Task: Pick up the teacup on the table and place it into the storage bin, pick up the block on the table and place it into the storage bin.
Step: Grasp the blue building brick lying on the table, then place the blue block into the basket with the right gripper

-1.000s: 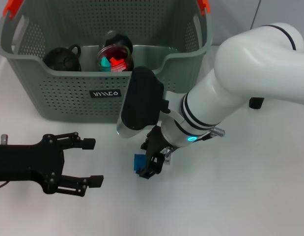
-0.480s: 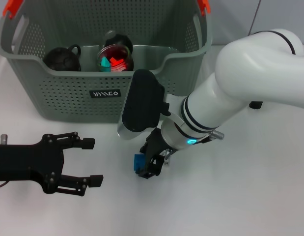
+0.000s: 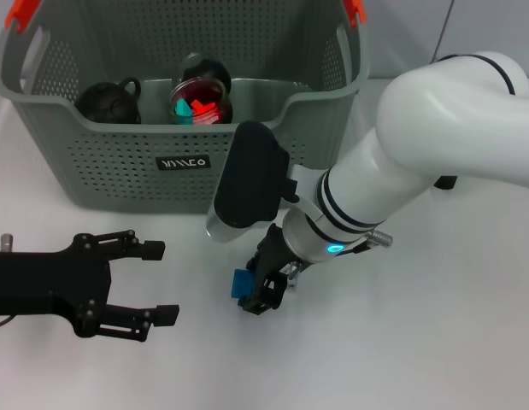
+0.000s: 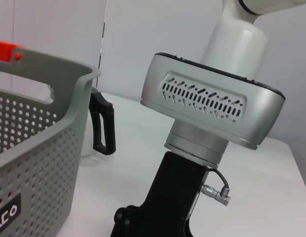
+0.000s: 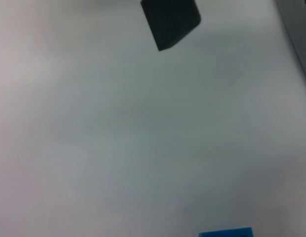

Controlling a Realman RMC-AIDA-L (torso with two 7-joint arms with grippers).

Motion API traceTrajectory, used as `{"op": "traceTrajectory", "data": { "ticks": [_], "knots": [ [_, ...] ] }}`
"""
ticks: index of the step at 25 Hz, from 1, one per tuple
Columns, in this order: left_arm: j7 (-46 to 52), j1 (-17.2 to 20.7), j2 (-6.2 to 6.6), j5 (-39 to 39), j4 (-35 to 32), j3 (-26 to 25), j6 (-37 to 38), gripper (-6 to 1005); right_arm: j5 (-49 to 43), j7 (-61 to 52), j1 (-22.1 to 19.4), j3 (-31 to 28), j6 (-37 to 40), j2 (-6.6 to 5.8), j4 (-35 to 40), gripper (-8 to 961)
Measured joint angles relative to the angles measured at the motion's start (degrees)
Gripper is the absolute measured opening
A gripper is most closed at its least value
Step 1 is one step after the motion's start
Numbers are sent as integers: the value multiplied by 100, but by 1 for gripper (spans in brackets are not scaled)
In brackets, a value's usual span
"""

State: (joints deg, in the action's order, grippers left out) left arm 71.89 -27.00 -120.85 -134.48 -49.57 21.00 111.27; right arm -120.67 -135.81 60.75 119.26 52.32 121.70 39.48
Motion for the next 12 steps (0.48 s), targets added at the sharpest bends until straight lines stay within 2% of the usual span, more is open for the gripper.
{"op": "traceTrajectory", "data": {
  "ticks": [7, 12],
  "knots": [
    [0, 3, 0, 0, 0, 0, 6, 933, -29, -95, -2, -4, -1, -7, -2, 552],
    [0, 2, 0, 0, 0, 0, 5, 933, -36, -50, 5, -2, 68, -24, 7, 495]
  ]
}}
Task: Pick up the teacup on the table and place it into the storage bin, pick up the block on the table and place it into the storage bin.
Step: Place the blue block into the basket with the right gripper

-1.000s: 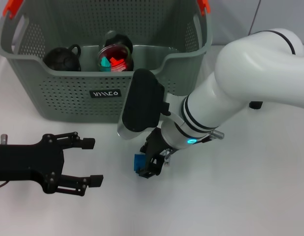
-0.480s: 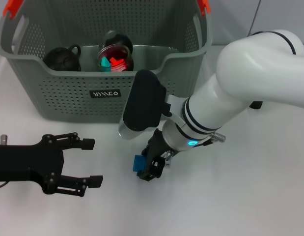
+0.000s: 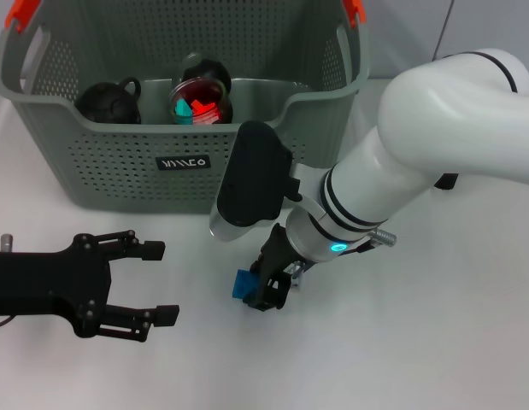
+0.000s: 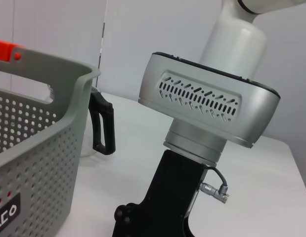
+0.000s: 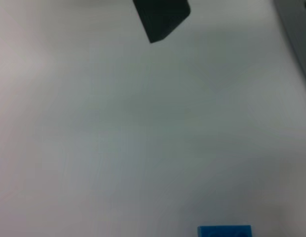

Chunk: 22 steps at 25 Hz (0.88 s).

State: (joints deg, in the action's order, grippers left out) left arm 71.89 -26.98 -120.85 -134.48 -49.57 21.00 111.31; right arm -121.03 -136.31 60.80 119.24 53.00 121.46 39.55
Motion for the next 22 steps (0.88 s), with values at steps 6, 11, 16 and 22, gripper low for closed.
{"op": "traceTrajectory", "data": {
  "ticks": [6, 11, 16, 22],
  "knots": [
    [0, 2, 0, 0, 0, -1, 0, 933, -24, -5, -139, -82, 224, -83, 437, 427],
    [0, 31, 0, 1, -7, -36, 33, 933, -626, -33, -515, -1027, 1160, -122, 1249, 426],
    [0, 58, 0, 0, -20, -43, 29, 933, -1172, -75, -1012, -2472, 2614, -126, 2598, 427],
    [0, 49, 0, 30, -15, -39, 7, 933, -1086, -685, -879, -4858, 4171, -131, 4052, 426]
  ]
}}
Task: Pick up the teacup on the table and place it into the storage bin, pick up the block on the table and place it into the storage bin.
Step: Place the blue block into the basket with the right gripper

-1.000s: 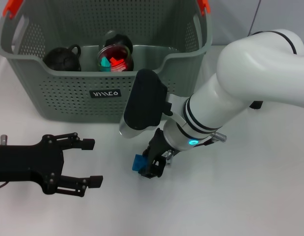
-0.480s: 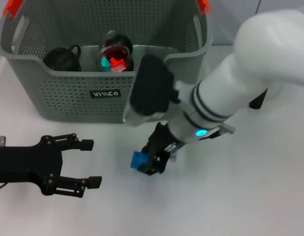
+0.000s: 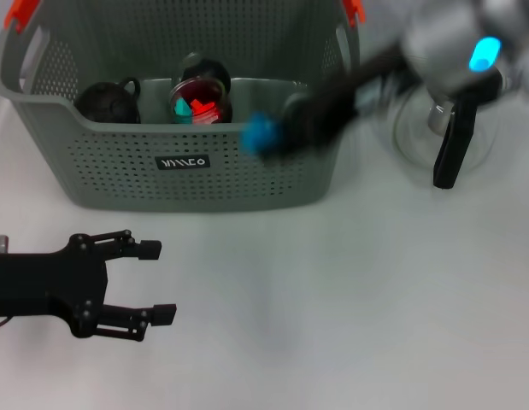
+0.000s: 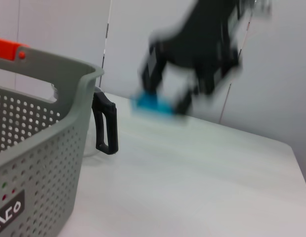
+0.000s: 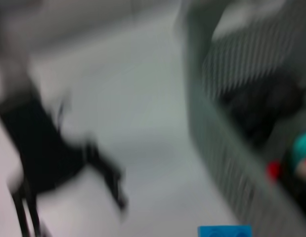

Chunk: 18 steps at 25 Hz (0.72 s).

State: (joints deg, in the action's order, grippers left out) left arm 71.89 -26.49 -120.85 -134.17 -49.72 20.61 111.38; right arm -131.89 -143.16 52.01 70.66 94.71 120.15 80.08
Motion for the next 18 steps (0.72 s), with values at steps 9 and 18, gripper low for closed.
{"op": "traceTrajectory", "data": {
  "ticks": [9, 18],
  "knots": [
    [-3, -115, 36, 42, 21, 9, -3, 933, -61, -117, 1151, -1640, -1039, -7, -544, 426],
    [-67, -137, 35, 40, 24, 39, -11, 933, -795, 248, 2120, -491, -3364, 4, -3158, 426]
  ]
}}
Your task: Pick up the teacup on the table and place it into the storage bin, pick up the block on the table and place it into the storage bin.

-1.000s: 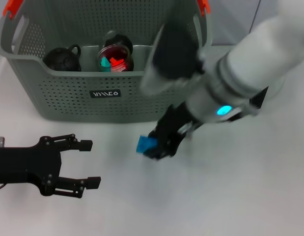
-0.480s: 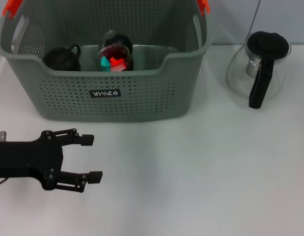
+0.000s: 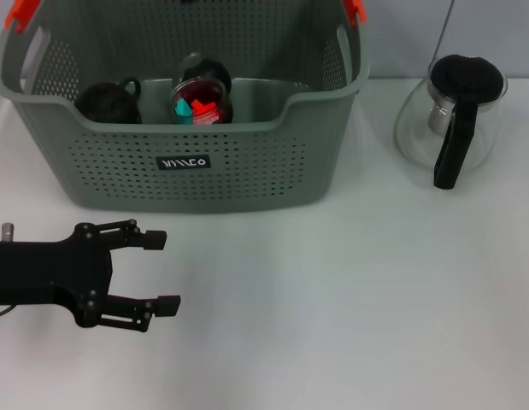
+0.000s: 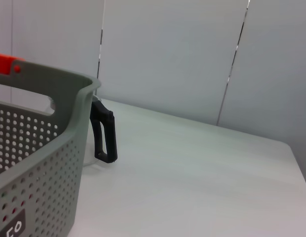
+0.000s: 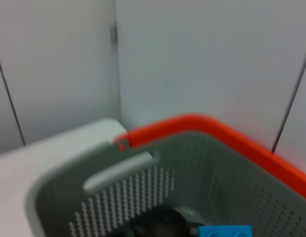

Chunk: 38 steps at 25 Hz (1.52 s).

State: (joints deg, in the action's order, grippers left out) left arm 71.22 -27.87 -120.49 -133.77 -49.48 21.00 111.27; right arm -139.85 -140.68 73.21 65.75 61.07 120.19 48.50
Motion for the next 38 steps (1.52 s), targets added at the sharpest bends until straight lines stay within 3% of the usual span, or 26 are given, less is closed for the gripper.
{"op": "traceTrajectory", "data": {
  "ticks": [6, 19, 22, 25, 31, 33, 34, 35, 38],
  "knots": [
    [-2, 13, -3, -37, 0, 1, 0, 933, -81, 5, 97, 604, -745, 23, -583, 454],
    [9, 45, -28, -44, 0, 1, 13, 933, -2, 163, -30, 791, -962, 17, -414, 629],
    [6, 60, -35, -37, 0, 1, 40, 933, 113, 200, -202, 799, -888, 24, -91, 730],
    [4, 67, -31, -11, 0, -18, 65, 933, 668, 466, -791, 826, -603, 27, 889, 831],
    [-1, 74, -27, 1, 0, -45, 93, 933, 2978, 1899, -2578, 646, 317, -15, 2773, 931],
    [-2, 73, -27, 2, 0, -51, 138, 933, 3677, 2463, -3217, 588, 826, -17, 3057, 930],
    [-2, 74, -27, 2, 0, -54, 152, 933, 4148, 3025, -3810, 484, 1472, -20, 3104, 929],
    [-2, 76, -27, 2, 0, -57, 163, 933, 4148, 3025, -3810, 484, 1472, -20, 3104, 929],
    [18, 88, -28, 2, 0, -60, 125, 933, 4377, 3880, -4409, 393, 2229, -8, 2809, 927]
  ]
}}
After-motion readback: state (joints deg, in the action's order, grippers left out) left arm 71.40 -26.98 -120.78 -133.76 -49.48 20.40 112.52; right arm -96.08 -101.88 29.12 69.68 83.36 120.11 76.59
